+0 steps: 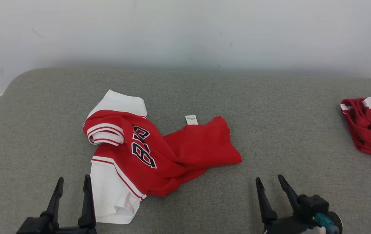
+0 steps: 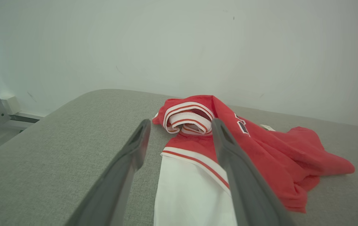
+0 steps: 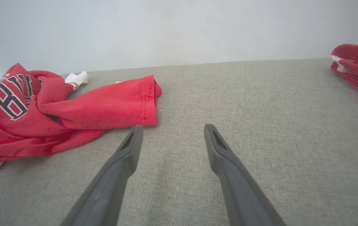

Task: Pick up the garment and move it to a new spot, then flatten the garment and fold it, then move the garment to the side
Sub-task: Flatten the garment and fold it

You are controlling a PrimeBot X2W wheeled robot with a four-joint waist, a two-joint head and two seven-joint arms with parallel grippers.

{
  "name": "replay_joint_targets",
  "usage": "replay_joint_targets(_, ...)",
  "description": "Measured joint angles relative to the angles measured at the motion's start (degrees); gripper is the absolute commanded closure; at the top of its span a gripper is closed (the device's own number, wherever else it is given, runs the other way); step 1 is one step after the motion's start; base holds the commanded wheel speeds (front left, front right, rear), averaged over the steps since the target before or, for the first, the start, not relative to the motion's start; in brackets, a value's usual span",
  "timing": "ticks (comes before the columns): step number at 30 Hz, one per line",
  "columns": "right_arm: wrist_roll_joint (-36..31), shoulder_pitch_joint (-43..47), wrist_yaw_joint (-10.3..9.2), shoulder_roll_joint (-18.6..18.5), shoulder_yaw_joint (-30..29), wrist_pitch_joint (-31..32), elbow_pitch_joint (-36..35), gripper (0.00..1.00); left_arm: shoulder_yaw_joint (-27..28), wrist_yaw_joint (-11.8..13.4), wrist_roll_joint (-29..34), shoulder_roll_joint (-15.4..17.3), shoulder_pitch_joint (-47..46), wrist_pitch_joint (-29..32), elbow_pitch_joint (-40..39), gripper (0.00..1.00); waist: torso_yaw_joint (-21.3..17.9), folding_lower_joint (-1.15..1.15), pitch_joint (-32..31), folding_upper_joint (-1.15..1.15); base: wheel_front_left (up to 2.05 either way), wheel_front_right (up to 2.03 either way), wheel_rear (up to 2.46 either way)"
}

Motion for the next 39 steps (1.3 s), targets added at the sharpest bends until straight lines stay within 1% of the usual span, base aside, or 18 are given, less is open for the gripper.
replay_joint_targets(5,-1.52,-7.17,0.01,-0.31,3.08,0.0,6.13,0.0,0.67,-0.86,1.41,-1.23,-0.41,0.0,-0.03,0.0,1.33,0.0,0.53,0.0,0.0,0.0,0.0)
replay_joint_targets(8,-1.4,-12.3,0.0,-1.33,4.1,0.0,10.94,0.0,0.46,-1.07,1.87,-2.07,-0.91,0.0,0.0,0.0,2.26,0.0,1.08,0.0,0.0,0.0,0.0)
replay_joint_targets(13,-0.41,-19.03,0.0,-2.4,6.1,0.01,20.56,0.0,0.31,-1.97,1.97,-2.81,-1.34,0.0,1.22,0.0,4.29,0.01,1.97,0.0,0.0,0.0,0.0)
replay_joint_targets(16,0.6,-21.81,0.01,-2.87,7.35,0.0,26.43,0.0,-0.3,-2.04,2.07,-3.15,-1.86,-0.01,1.91,0.0,5.77,0.01,2.38,0.0,0.0,0.0,0.0)
replay_joint_targets(17,1.14,-22.88,0.0,-3.23,7.97,0.01,29.53,0.0,-0.41,-2.09,2.05,-3.32,-2.42,-0.08,2.12,0.0,6.74,0.01,2.6,0.0,0.0,0.0,0.0)
replay_joint_targets(18,1.43,-23.42,0.01,-3.32,8.22,0.01,30.48,0.15,-0.4,-2.32,2.04,-3.36,-2.5,-0.08,2.27,0.0,7.22,0.01,2.68,0.0,0.0,0.0,0.0)
replay_joint_targets(20,2.15,-24.42,0.01,-3.37,8.78,0.01,32.67,0.77,-0.43,-2.48,2.02,-3.49,-2.5,-0.08,2.59,0.0,8.06,0.01,2.81,0.0,0.0,0.0,0.0)
replay_joint_targets(21,2.47,-24.62,0.01,-3.35,9.09,0.01,32.93,0.97,-0.42,-2.48,2.02,-3.48,-2.5,-0.08,2.74,0.0,8.38,0.01,2.86,0.0,0.0,0.0,0.0)
replay_joint_targets(22,2.87,-24.72,0.01,-3.36,9.11,0.01,32.59,1.0,-0.35,-2.49,2.02,-3.49,-2.5,-0.08,2.82,0.0,8.61,0.01,2.9,0.0,0.0,0.0,0.0)
replay_joint_targets(26,4.28,-24.86,0.01,-3.6,9.58,0.0,32.34,1.0,0.29,-2.54,1.93,-3.58,-2.46,-0.08,3.34,0.0,8.52,0.01,2.68,0.0,0.0,0.0,0.0)
replay_joint_targets(29,4.7,-24.06,0.01,-4.46,9.13,0.01,29.26,1.0,0.26,-2.56,1.94,-3.69,-2.14,-0.08,3.76,0.0,7.97,0.01,1.91,0.0,0.0,0.0,0.0)
replay_joint_targets(35,6.12,-17.45,0.01,-5.65,8.46,0.01,19.0,1.0,0.58,-2.57,1.75,-3.7,-0.54,-0.08,4.58,0.0,5.85,0.0,0.27,0.0,0.0,0.0,0.0)
replay_joint_targets(39,6.2,-12.56,0.01,-7.46,8.16,0.01,10.76,1.0,0.73,-2.59,1.38,-3.71,0.63,-0.08,4.95,0.0,3.78,0.0,-0.77,0.0,0.0,0.0,0.0)
